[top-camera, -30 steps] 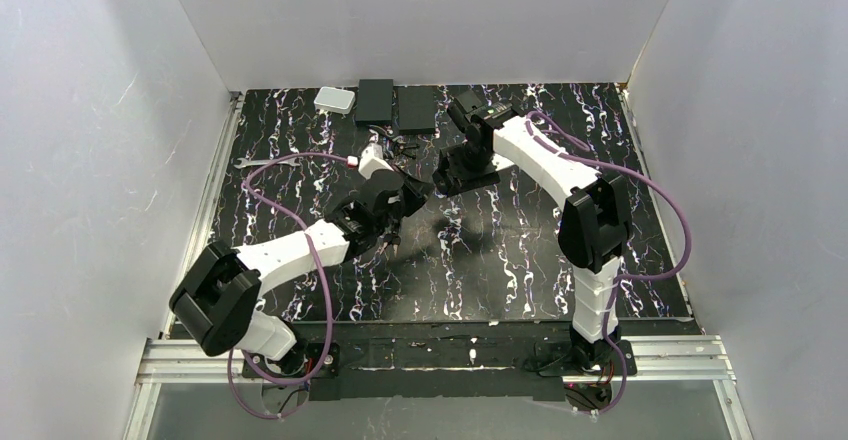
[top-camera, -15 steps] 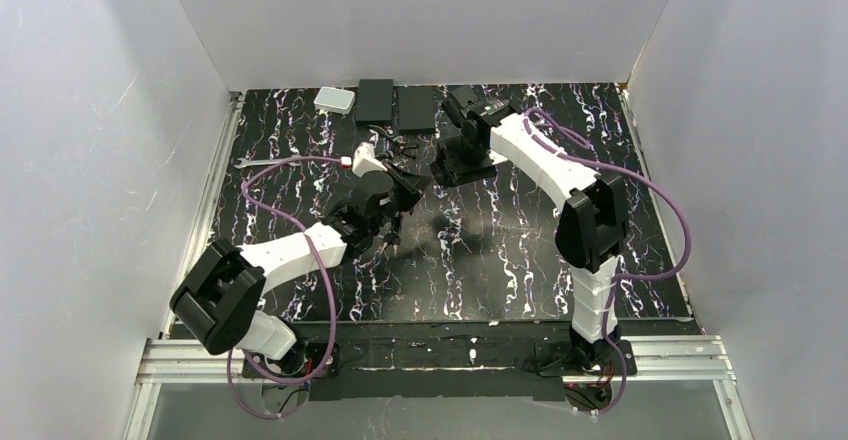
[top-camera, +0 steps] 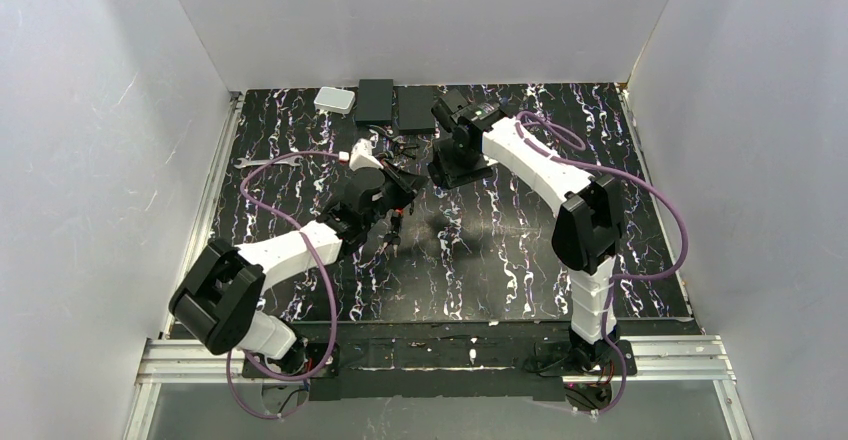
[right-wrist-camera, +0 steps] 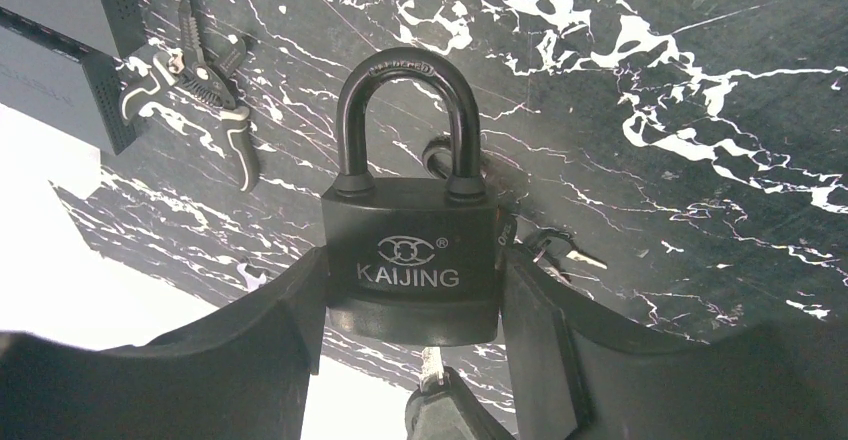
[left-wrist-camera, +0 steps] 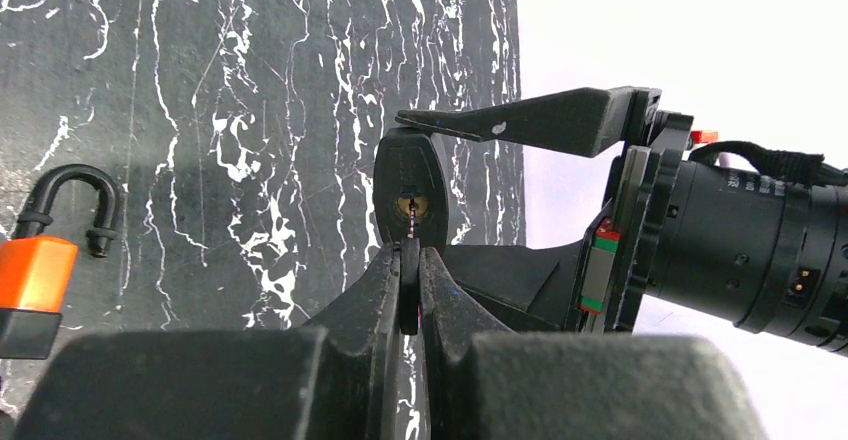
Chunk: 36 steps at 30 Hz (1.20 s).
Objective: Unlock with the key
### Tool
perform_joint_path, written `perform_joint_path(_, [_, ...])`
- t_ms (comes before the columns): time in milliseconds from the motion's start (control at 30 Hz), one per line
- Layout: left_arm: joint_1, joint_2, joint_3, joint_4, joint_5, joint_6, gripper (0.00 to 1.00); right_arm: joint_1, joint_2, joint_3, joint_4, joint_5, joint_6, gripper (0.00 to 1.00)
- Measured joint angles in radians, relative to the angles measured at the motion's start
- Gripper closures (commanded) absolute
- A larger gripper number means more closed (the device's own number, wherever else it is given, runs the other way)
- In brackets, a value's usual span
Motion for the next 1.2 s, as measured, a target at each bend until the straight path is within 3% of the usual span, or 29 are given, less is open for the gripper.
perform_joint_path(200, [0.005, -0.009, -0.037, 0.041, 0.005, -0.015, 1.00, 0.011, 0.001, 0.000, 0.000, 0.008, 0.006, 0.99])
perform_joint_path(400, [-0.046, -0.027, -0.050, 0.071, -0.089, 0.120, 1.00, 0.017, 0.001, 0.000, -0.002, 0.005, 0.007, 0.99])
perform_joint_path(533, [-0.015, 0.005, -0.049, 0.065, -0.041, -0.047, 1.00, 0.020, 0.002, 0.000, -0.008, -0.007, 0.007, 0.99])
perform_joint_path(667, [0.027, 0.095, -0.037, 0.093, 0.112, -0.233, 1.00, 0.040, 0.013, 0.000, -0.055, 0.009, 0.006, 0.99])
perform_joint_path(867, [0.030, 0.078, -0.060, 0.053, 0.202, -0.336, 1.00, 0.039, 0.022, 0.000, -0.145, -0.023, 0.007, 0.99])
perform_joint_path(1200, [0.027, -0.019, -0.075, -0.053, 0.198, -0.200, 1.00, 0.045, 0.022, 0.000, -0.159, -0.114, -0.003, 0.99])
